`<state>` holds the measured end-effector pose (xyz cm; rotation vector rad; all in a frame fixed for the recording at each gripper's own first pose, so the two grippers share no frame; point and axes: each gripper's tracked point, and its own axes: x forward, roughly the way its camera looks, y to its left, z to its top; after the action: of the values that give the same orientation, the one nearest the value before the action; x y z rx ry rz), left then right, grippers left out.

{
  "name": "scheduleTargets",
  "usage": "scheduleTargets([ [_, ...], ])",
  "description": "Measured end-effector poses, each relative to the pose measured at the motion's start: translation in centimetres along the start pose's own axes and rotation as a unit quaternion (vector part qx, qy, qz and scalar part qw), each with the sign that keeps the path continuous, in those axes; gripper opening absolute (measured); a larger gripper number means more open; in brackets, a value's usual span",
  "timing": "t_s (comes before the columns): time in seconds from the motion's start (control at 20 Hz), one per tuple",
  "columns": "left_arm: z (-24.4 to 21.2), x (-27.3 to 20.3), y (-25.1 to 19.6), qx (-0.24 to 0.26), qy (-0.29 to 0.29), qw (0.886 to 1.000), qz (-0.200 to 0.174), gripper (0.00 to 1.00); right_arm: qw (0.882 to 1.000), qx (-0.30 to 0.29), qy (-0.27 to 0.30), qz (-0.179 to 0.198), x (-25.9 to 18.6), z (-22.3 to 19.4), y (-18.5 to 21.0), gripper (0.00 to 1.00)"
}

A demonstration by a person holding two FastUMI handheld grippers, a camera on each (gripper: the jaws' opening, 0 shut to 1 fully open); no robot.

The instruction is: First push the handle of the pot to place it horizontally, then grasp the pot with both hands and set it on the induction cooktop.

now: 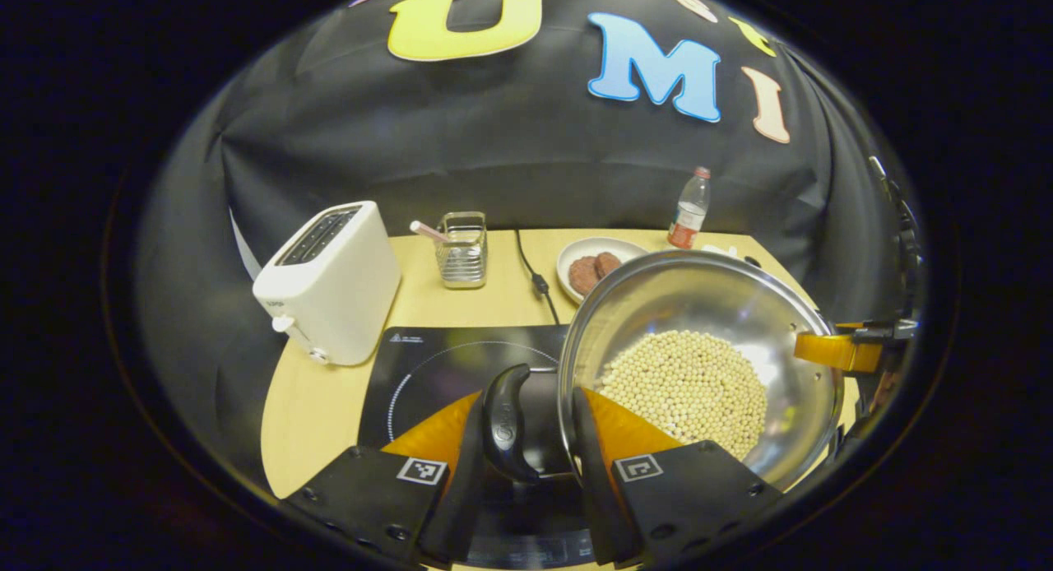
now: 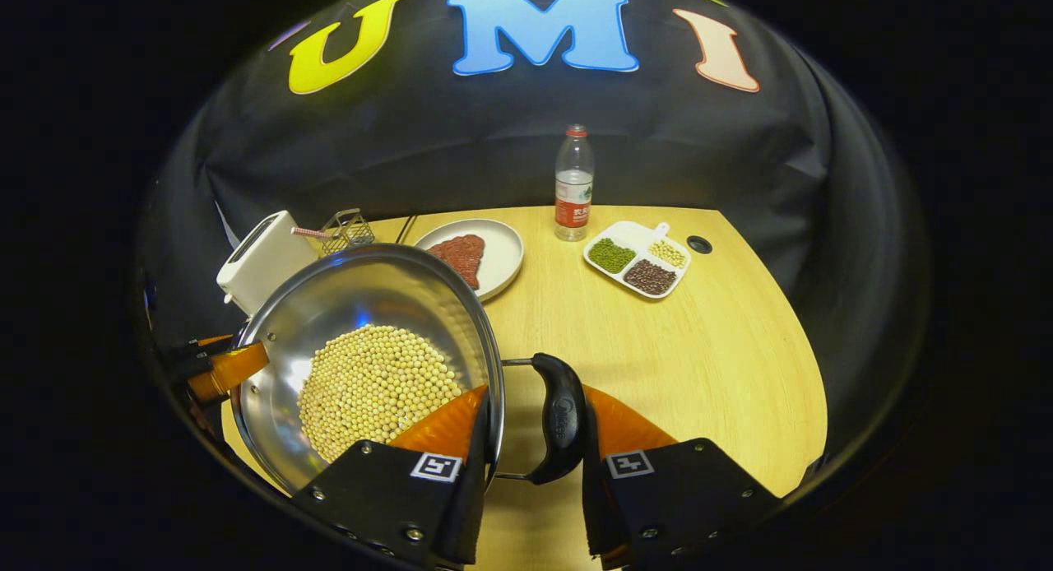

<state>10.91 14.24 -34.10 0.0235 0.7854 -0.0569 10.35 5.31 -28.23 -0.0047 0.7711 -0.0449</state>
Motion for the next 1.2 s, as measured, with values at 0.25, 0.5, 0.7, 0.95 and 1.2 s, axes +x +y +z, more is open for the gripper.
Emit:
scheduleTargets([
  [0.25, -0.7, -0.1, 4.4, -0.009, 0.007, 1.000, 0.011, 0.60, 1.000, -0.010, 0.007, 0.010, 1.1, -0.1, 3.8, 0.49],
  [0.5, -1.3, -0.4, 8.3, -0.019, 0.011, 0.999, 0.024, 0.57, 1.000, -0.021, 0.010, 0.018, 1.9, 0.1, 7.5, 0.49],
  [0.7, -1.7, -0.2, 10.9, -0.023, 0.015, 0.999, 0.029, 0.57, 0.999, -0.023, 0.015, 0.022, 2.6, -0.1, 10.0, 0.49],
  [0.95, -2.4, 0.1, 13.6, -0.027, 0.023, 0.999, 0.031, 0.59, 0.999, -0.022, 0.022, 0.024, 3.4, -0.6, 12.5, 0.49],
  [1.2, -2.9, 0.7, 15.6, -0.036, 0.027, 0.999, 0.030, 0.57, 0.999, -0.023, 0.025, 0.023, 4.0, -0.7, 14.4, 0.49],
])
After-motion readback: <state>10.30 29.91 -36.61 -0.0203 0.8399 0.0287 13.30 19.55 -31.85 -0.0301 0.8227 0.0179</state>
